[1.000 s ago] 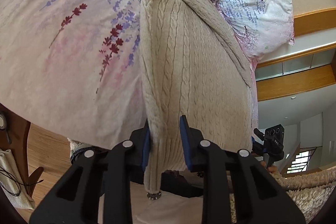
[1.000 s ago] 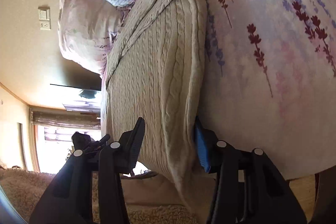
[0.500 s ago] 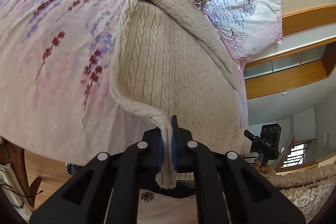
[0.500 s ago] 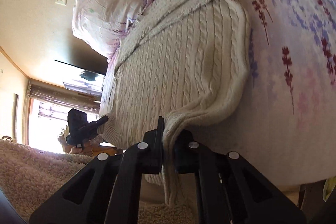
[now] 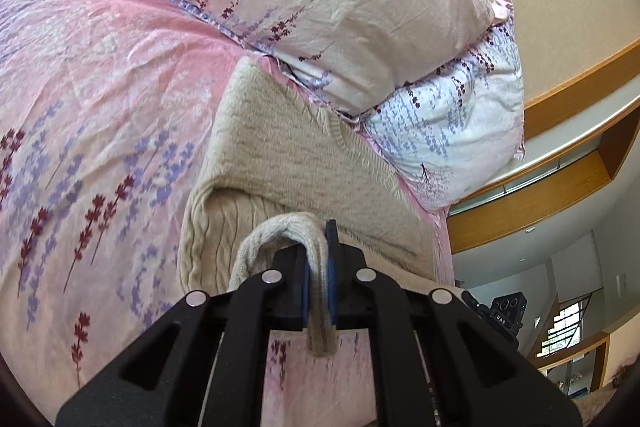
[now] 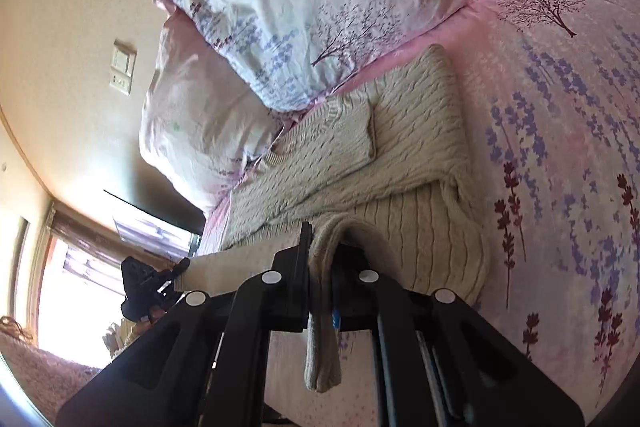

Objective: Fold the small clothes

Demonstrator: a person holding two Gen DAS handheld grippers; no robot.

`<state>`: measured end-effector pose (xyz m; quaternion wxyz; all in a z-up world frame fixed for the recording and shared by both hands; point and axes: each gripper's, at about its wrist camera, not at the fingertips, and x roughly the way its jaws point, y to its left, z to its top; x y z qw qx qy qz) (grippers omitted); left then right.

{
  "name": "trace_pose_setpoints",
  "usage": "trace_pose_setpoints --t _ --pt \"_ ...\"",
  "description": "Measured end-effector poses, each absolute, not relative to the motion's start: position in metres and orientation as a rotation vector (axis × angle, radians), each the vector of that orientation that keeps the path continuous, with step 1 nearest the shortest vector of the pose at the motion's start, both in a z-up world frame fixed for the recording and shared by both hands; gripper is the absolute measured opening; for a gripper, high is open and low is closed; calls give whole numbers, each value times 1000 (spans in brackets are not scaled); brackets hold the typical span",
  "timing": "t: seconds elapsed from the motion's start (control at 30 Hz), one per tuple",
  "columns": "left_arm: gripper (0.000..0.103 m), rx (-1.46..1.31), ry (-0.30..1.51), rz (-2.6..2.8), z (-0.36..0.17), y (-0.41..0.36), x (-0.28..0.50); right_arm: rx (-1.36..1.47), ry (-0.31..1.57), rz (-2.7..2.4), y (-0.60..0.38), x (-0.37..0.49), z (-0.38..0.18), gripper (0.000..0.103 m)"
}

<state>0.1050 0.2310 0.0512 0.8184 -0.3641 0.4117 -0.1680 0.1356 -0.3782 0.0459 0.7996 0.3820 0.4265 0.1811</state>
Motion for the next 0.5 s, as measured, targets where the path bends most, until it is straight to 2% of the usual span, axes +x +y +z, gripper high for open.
trace_pose_setpoints --t 0.23,0.4,0.5 --pt "6 -729 945 -289 35 220 172 880 946 254 -381 178 14 8" --pt "7 -772 1029 -252 8 222 185 931 1009 236 -383 179 3 9" --pt "13 -774 1019 -259 8 223 179 910 1025 268 -380 170 10 10"
